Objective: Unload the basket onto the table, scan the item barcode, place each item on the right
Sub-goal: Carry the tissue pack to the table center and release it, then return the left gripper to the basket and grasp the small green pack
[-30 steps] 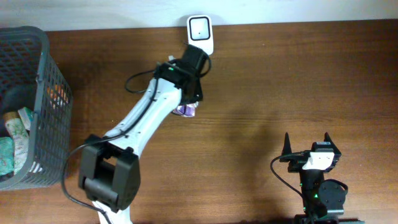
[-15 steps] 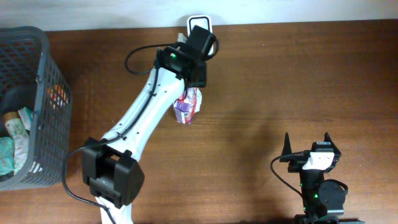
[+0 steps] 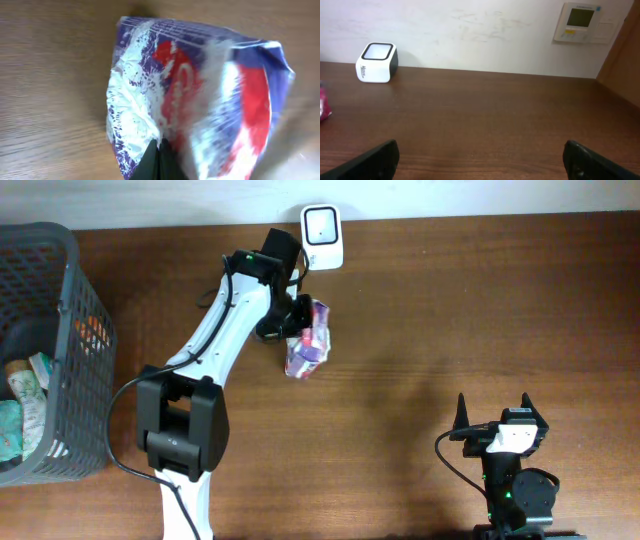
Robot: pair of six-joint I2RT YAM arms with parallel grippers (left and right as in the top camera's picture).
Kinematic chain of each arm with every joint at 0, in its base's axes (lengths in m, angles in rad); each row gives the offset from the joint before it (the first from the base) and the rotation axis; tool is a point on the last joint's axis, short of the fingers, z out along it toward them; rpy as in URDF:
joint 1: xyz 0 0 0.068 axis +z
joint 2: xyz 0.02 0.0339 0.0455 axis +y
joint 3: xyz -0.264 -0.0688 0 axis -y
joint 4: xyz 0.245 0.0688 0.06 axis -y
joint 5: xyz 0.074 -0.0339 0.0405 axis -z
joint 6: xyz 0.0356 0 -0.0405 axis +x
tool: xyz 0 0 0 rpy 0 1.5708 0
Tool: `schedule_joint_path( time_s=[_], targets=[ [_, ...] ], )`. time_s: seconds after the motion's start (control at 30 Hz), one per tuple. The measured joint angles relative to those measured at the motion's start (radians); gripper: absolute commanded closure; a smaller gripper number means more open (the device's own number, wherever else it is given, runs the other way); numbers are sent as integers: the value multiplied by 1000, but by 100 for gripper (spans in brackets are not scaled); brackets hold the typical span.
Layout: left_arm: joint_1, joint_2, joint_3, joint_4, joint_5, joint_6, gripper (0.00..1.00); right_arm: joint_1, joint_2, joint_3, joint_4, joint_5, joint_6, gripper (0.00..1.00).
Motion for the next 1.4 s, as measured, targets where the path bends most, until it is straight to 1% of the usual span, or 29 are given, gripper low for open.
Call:
schedule_joint_path(
  time_s=[0.03,0.07,0.13,0.17,0.2,0.23,0.27,0.33,0.37,0.43,0.5,0.53,0.6,0.77,0.8,0.87,0.97,1.0,1.03,1.07,1.1,1.13,1.17,1.27,1.3,1.4],
  targets=[
    [-1,1,18,-8,40,11,99,0,0,0,0,0,0,1],
    [-1,1,44,-11,67,23,95,0,0,0,0,0,0,1],
    [-1,0,154,-45,111,61,84,0,0,0,0,0,0,1],
    [0,2,243,-86,120,98,73,0,0,0,0,0,0,1],
    [3,4,330,-148,92,115,48,0,0,0,0,0,0,1],
    [12,8,415,-223,48,126,19,0,0,0,0,0,0,1],
    [37,14,543,-324,-32,134,1,0,0,0,0,0,0,1],
    [89,10,726,-435,-171,141,1,0,0,0,0,0,0,1],
    [138,3,842,-487,-311,142,1,0,0,0,0,0,0,1],
    [219,-9,949,-547,-400,143,1,0,0,0,0,0,0,1],
    [332,-27,982,-547,-448,143,1,0,0,0,0,0,0,1],
    [425,-45,982,-548,-471,142,1,0,0,0,0,0,0,1],
    [554,-75,982,-549,-489,142,1,0,0,0,0,0,0,1],
    [794,-82,979,-551,-496,142,1,0,0,0,0,0,-1,1],
    [824,-86,959,-551,-496,141,1,0,0,0,0,0,0,1],
    [866,-93,856,-540,-496,145,0,0,0,0,0,0,0,1],
    [925,-97,618,-404,-487,174,2,0,0,0,0,0,0,1],
    [963,-98,523,-330,-468,180,1,0,-1,0,0,0,0,1],
    [982,-93,484,-320,-456,183,1,0,0,0,0,0,0,1],
    [1003,-106,399,-239,-391,250,1,0,0,0,0,0,0,1],
    [1021,-104,298,-209,-320,341,0,0,0,0,0,0,0,1],
    [1023,-100,229,-174,-282,385,1,0,0,0,0,0,0,1],
    [1022,-103,148,-91,-255,416,7,0,0,0,0,0,0,1],
    [1022,-103,-27,32,-220,456,10,0,-1,0,0,0,0,1],
    [1022,-103,-66,76,-217,460,14,0,0,0,0,0,0,1],
    [1022,-104,-129,208,-212,467,15,0,0,0,0,0,0,1]
  ],
)
